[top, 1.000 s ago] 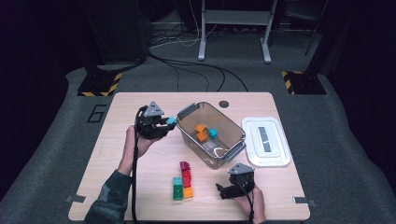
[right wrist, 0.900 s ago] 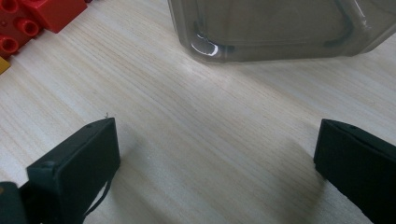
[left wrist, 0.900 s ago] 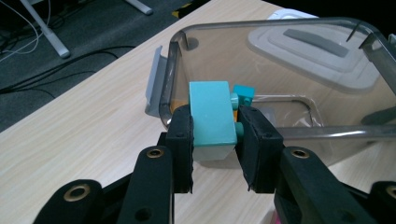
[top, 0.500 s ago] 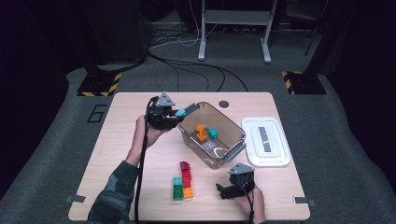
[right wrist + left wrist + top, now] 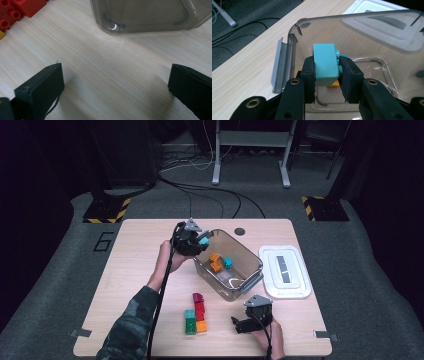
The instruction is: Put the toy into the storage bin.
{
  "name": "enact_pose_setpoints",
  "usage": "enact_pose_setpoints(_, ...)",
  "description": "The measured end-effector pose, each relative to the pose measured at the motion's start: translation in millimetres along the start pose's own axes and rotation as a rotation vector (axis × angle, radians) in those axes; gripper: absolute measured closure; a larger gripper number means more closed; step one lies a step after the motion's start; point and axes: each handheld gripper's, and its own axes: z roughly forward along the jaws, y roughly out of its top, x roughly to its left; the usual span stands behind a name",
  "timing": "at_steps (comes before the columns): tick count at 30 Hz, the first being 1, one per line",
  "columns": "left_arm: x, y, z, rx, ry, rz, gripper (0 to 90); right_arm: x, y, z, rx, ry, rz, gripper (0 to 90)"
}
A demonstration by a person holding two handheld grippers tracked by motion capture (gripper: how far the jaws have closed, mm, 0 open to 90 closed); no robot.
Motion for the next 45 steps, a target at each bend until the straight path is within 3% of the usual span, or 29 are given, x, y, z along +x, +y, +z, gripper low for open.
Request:
enact_pose_setpoints(4, 2.1, 1.4, 8.8, 0.01, -0.001, -0.011, 66.9, -0.2, -0.1, -0.1, 0.001, 0.001, -0.003, 0.0)
enact_pose_setpoints(6, 2.8, 1.9, 13.2, 0.037, -0.006, -0.007, 66.3, 0.0, 0.0, 0.0, 0.0, 0.0, 0.0, 0.0)
enact_pose_setpoints(10, 3.3, 0.2, 17.0, 0.059, -0.014, -0.039, 46.7, -0.4, -0.1, -0.2, 0.002, 0.001, -0.007, 0.0)
enact_pose_setpoints(14, 3.2, -4.6, 7.6, 0.029, -0.011, -0.058, 31.4, 0.0, 0.0, 0.0, 0.0, 0.0, 0.0, 0.0)
enact_pose_setpoints(19, 2.3, -13.2, -11.5, -0.007, -0.008, -0.071, 18.3, -0.4, -0.1, -0.2, 0.002, 0.001, -0.007, 0.0)
enact_pose_setpoints(27, -4.2, -35.2, -38.4, -0.049, 0.012, -0.07, 13.4, -0.1, -0.1, -0.1, 0.001, 0.002, -0.002, 0.0)
enact_pose_setpoints(34, -13.4, -56.7, -50.8, -0.061, 0.019, -0.08, 8.3, -0.2, 0.0, 0.0, 0.0, 0.002, -0.004, 0.0)
enact_pose_setpoints(40, -22.2, -83.5, -48.8, -0.064, 0.011, -0.1, 4.2, -0.3, 0.0, 0.0, 0.0, 0.002, -0.004, 0.0)
enact_pose_setpoints(45, -29.3, -106.2, -36.5, -0.03, -0.028, -0.109, 0.5, -0.3, 0.0, -0.1, 0.0, 0.002, -0.004, 0.0)
